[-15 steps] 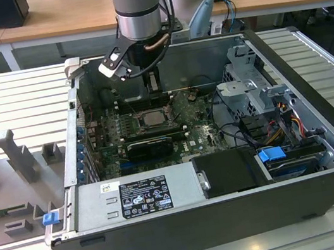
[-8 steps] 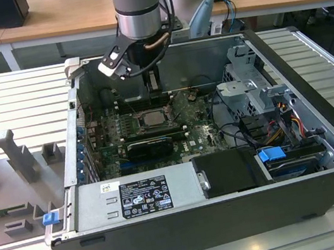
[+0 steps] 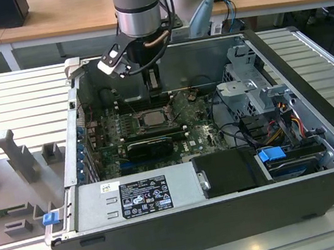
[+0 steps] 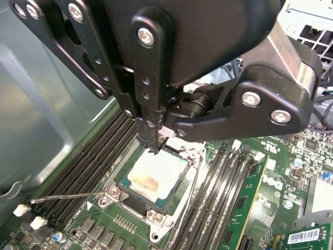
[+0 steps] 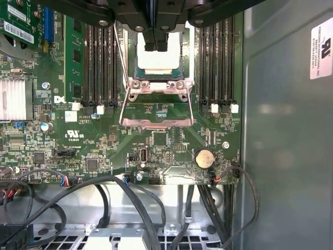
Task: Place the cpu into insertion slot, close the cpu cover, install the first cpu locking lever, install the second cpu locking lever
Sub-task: 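Close the cpu cover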
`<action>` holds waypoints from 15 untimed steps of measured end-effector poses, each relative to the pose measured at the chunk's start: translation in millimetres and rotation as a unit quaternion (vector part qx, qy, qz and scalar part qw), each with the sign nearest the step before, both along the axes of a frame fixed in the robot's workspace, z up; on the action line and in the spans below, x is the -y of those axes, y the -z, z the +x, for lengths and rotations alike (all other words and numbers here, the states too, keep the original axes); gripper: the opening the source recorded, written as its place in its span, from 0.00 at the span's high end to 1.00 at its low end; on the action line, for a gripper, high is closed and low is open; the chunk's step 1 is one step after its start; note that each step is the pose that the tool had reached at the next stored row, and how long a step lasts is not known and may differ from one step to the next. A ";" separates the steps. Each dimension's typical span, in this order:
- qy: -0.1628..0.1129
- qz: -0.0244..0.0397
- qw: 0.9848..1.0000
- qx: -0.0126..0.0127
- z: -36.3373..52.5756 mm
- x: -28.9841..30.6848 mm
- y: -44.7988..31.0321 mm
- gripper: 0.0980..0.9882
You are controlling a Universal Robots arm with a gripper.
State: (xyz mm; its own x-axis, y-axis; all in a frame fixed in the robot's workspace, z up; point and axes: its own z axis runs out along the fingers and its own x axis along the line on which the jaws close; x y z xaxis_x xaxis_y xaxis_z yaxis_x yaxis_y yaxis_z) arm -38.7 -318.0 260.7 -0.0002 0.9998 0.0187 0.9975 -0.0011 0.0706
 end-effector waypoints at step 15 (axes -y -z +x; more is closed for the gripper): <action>0.000 0.001 1.000 -0.002 13.7 0.5 -9.5 0.99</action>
State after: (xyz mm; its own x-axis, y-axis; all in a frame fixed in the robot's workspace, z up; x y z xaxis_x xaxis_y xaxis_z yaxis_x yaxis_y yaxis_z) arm -25.1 -318.4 270.2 0.0008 0.9998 0.0205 0.9978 -0.0022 0.0664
